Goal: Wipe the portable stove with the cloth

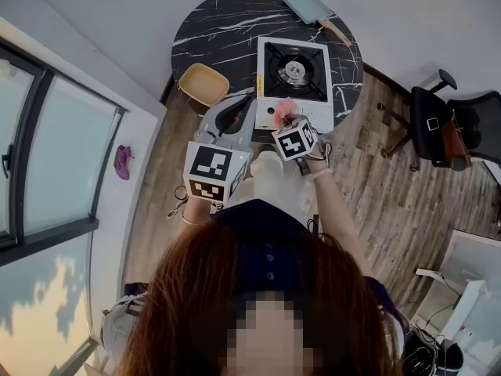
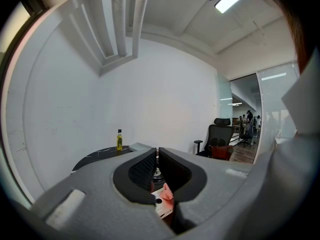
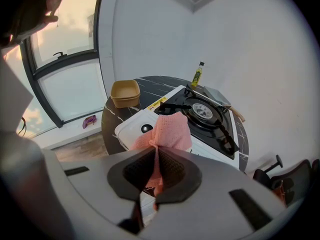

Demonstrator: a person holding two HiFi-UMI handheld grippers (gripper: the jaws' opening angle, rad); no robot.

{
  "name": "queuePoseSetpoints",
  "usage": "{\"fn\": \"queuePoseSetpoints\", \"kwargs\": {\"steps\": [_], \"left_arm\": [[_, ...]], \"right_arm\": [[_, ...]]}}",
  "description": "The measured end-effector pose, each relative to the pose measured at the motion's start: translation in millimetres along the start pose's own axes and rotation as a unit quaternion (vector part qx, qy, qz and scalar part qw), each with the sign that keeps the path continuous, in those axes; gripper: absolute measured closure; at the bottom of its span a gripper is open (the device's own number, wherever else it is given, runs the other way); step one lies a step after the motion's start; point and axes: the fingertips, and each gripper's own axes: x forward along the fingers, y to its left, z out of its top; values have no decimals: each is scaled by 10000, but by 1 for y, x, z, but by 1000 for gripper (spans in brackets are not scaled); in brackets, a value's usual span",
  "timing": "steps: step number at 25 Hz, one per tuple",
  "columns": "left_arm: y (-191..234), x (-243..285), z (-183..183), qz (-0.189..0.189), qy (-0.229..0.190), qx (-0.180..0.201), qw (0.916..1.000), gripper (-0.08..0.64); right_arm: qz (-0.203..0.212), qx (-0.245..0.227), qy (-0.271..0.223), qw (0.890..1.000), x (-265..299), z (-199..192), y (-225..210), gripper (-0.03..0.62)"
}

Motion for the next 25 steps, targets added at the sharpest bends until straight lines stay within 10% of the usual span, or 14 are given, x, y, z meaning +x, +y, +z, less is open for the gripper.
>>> {"fn": "queuePoseSetpoints", "kwargs": {"steps": [25], "left_arm": [[12,5,1,67,64,-59,9999,537]], "right_arm": [[262,-105,-82,9996,5,20,26,569]]}}
